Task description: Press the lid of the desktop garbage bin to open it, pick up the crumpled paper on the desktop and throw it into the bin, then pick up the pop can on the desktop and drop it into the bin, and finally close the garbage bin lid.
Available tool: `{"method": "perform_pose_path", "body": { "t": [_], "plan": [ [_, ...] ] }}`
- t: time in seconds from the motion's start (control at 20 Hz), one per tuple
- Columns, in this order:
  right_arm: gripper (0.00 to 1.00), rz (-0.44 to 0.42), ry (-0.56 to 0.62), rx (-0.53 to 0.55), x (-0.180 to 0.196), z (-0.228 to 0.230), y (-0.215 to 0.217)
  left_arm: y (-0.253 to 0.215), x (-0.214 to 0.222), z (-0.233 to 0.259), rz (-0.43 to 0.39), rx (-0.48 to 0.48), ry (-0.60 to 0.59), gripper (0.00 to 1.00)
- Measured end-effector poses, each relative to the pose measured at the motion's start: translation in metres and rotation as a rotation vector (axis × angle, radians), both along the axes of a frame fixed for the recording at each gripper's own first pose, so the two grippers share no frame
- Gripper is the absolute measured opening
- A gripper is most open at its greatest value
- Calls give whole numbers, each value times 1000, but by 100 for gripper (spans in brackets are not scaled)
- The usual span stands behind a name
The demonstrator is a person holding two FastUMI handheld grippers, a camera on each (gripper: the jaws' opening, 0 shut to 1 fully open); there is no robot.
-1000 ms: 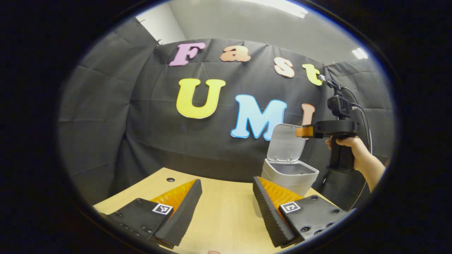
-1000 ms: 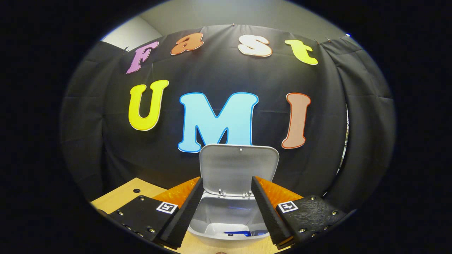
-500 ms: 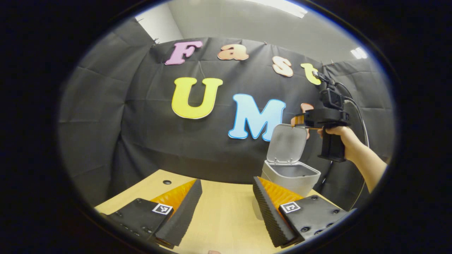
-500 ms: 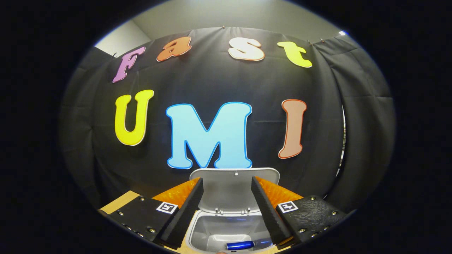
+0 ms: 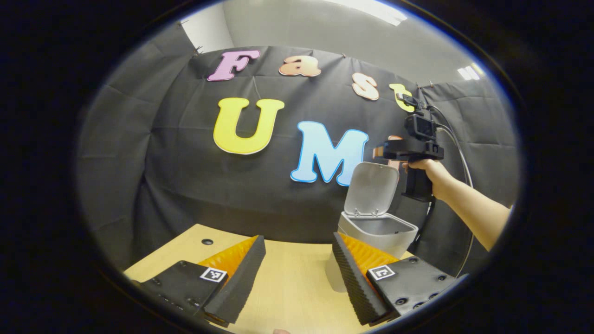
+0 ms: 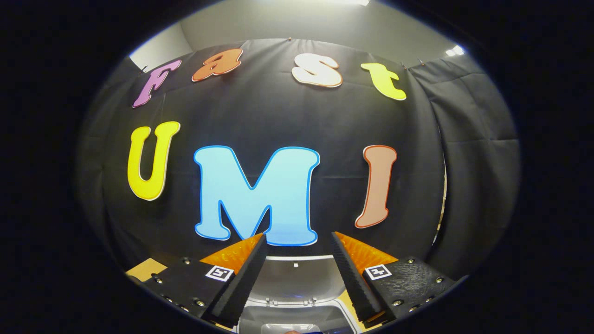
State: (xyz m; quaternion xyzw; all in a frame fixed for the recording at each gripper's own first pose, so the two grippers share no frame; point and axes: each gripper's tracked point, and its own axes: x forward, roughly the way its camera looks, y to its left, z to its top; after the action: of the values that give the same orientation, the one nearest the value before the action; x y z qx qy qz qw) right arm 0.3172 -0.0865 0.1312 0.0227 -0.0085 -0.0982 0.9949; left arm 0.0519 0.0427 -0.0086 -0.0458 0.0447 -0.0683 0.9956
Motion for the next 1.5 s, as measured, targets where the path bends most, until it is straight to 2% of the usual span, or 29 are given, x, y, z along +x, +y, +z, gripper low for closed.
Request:
{"method": "perform_pose_path", "body": {
  "t": [0.1, 0.25, 0.5, 1.1, 1.5],
  "plan": [
    [85, -1, 21, -13, 10, -4, 0, 5, 2, -3, 15, -9, 7, 96],
    [88, 11, 66, -2, 13, -17, 3, 8, -2, -3, 24, -28, 12, 96],
    [88, 17, 72, -7, 3, -18, 6, 24, -5, -4, 71, -21, 20, 96],
    [88, 75, 66, 81, -56, -45, 15, 6, -25, 5, 66, -6, -7, 96],
    [88, 109, 143, 102, -92, -84, 24, -2, -32, 8, 65, 19, -10, 95]
  ]
}}
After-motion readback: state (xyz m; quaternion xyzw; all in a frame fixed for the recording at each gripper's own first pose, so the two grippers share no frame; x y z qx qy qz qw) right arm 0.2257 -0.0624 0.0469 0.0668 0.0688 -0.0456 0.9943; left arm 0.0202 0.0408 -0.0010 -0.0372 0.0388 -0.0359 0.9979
